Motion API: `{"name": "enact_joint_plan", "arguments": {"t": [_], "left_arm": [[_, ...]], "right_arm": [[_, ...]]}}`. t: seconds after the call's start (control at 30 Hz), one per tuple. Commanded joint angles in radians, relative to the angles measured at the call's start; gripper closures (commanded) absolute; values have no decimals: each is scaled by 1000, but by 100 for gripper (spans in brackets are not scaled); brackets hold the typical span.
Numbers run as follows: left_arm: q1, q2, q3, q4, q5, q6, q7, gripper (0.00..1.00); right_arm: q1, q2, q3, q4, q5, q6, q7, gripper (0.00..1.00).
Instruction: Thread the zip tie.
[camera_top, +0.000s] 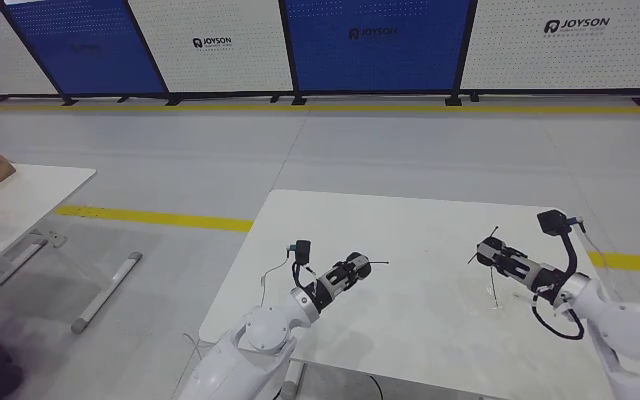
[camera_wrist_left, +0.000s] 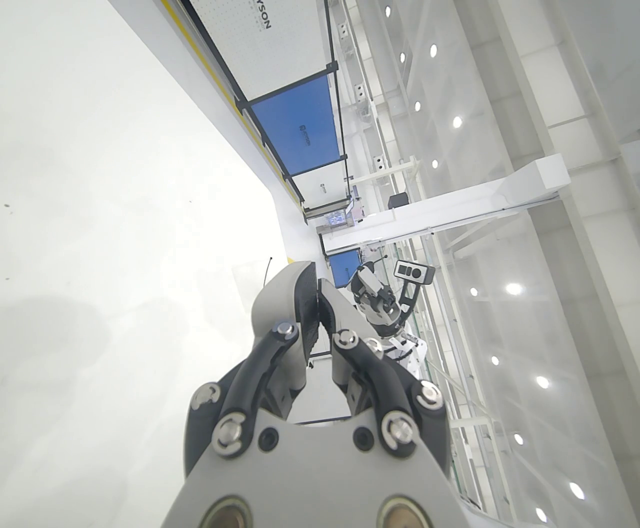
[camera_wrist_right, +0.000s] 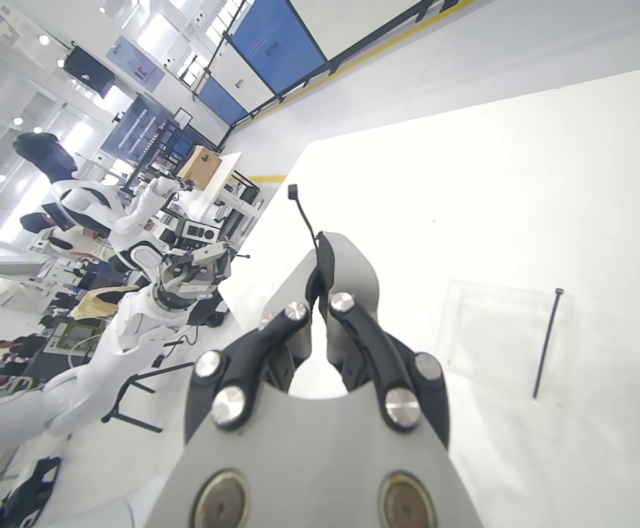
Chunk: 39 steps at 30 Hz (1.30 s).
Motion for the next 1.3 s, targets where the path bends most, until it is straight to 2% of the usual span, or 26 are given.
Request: {"name": "enact_joint_plan", "arguments": {"t": [0.0,0.43,0.53,0.63,0.97,1.1,1.2,1.27], "left_arm": [[0,0,0,0,0,0,0,100],[-1,-1,1,-1,4,0,12,100],[-8,0,2,2,11,7,-9,100],[-35,3,3,16,-15,60,-86,100],[-39,3,1,18,-10,65,-89,100],[-39,3,1,18,-10,65,-89,100],[-39,3,1,18,-10,65,-89,100],[-39,3,1,18,-10,65,-89,100]], "right_arm": [[0,0,0,0,0,0,0,100],[0,0,0,0,0,0,0,100],[0,0,0,0,0,0,0,100],[0,0,0,0,0,0,0,100],[-5,-1,-3,-3,-1,1,-9,100],[-32,-7,-27,-74,-30,18,-93,100],[-66,-16,-70,-148,-68,53,-181,100],[-88,-23,-116,-200,-159,94,-272,100]]}}
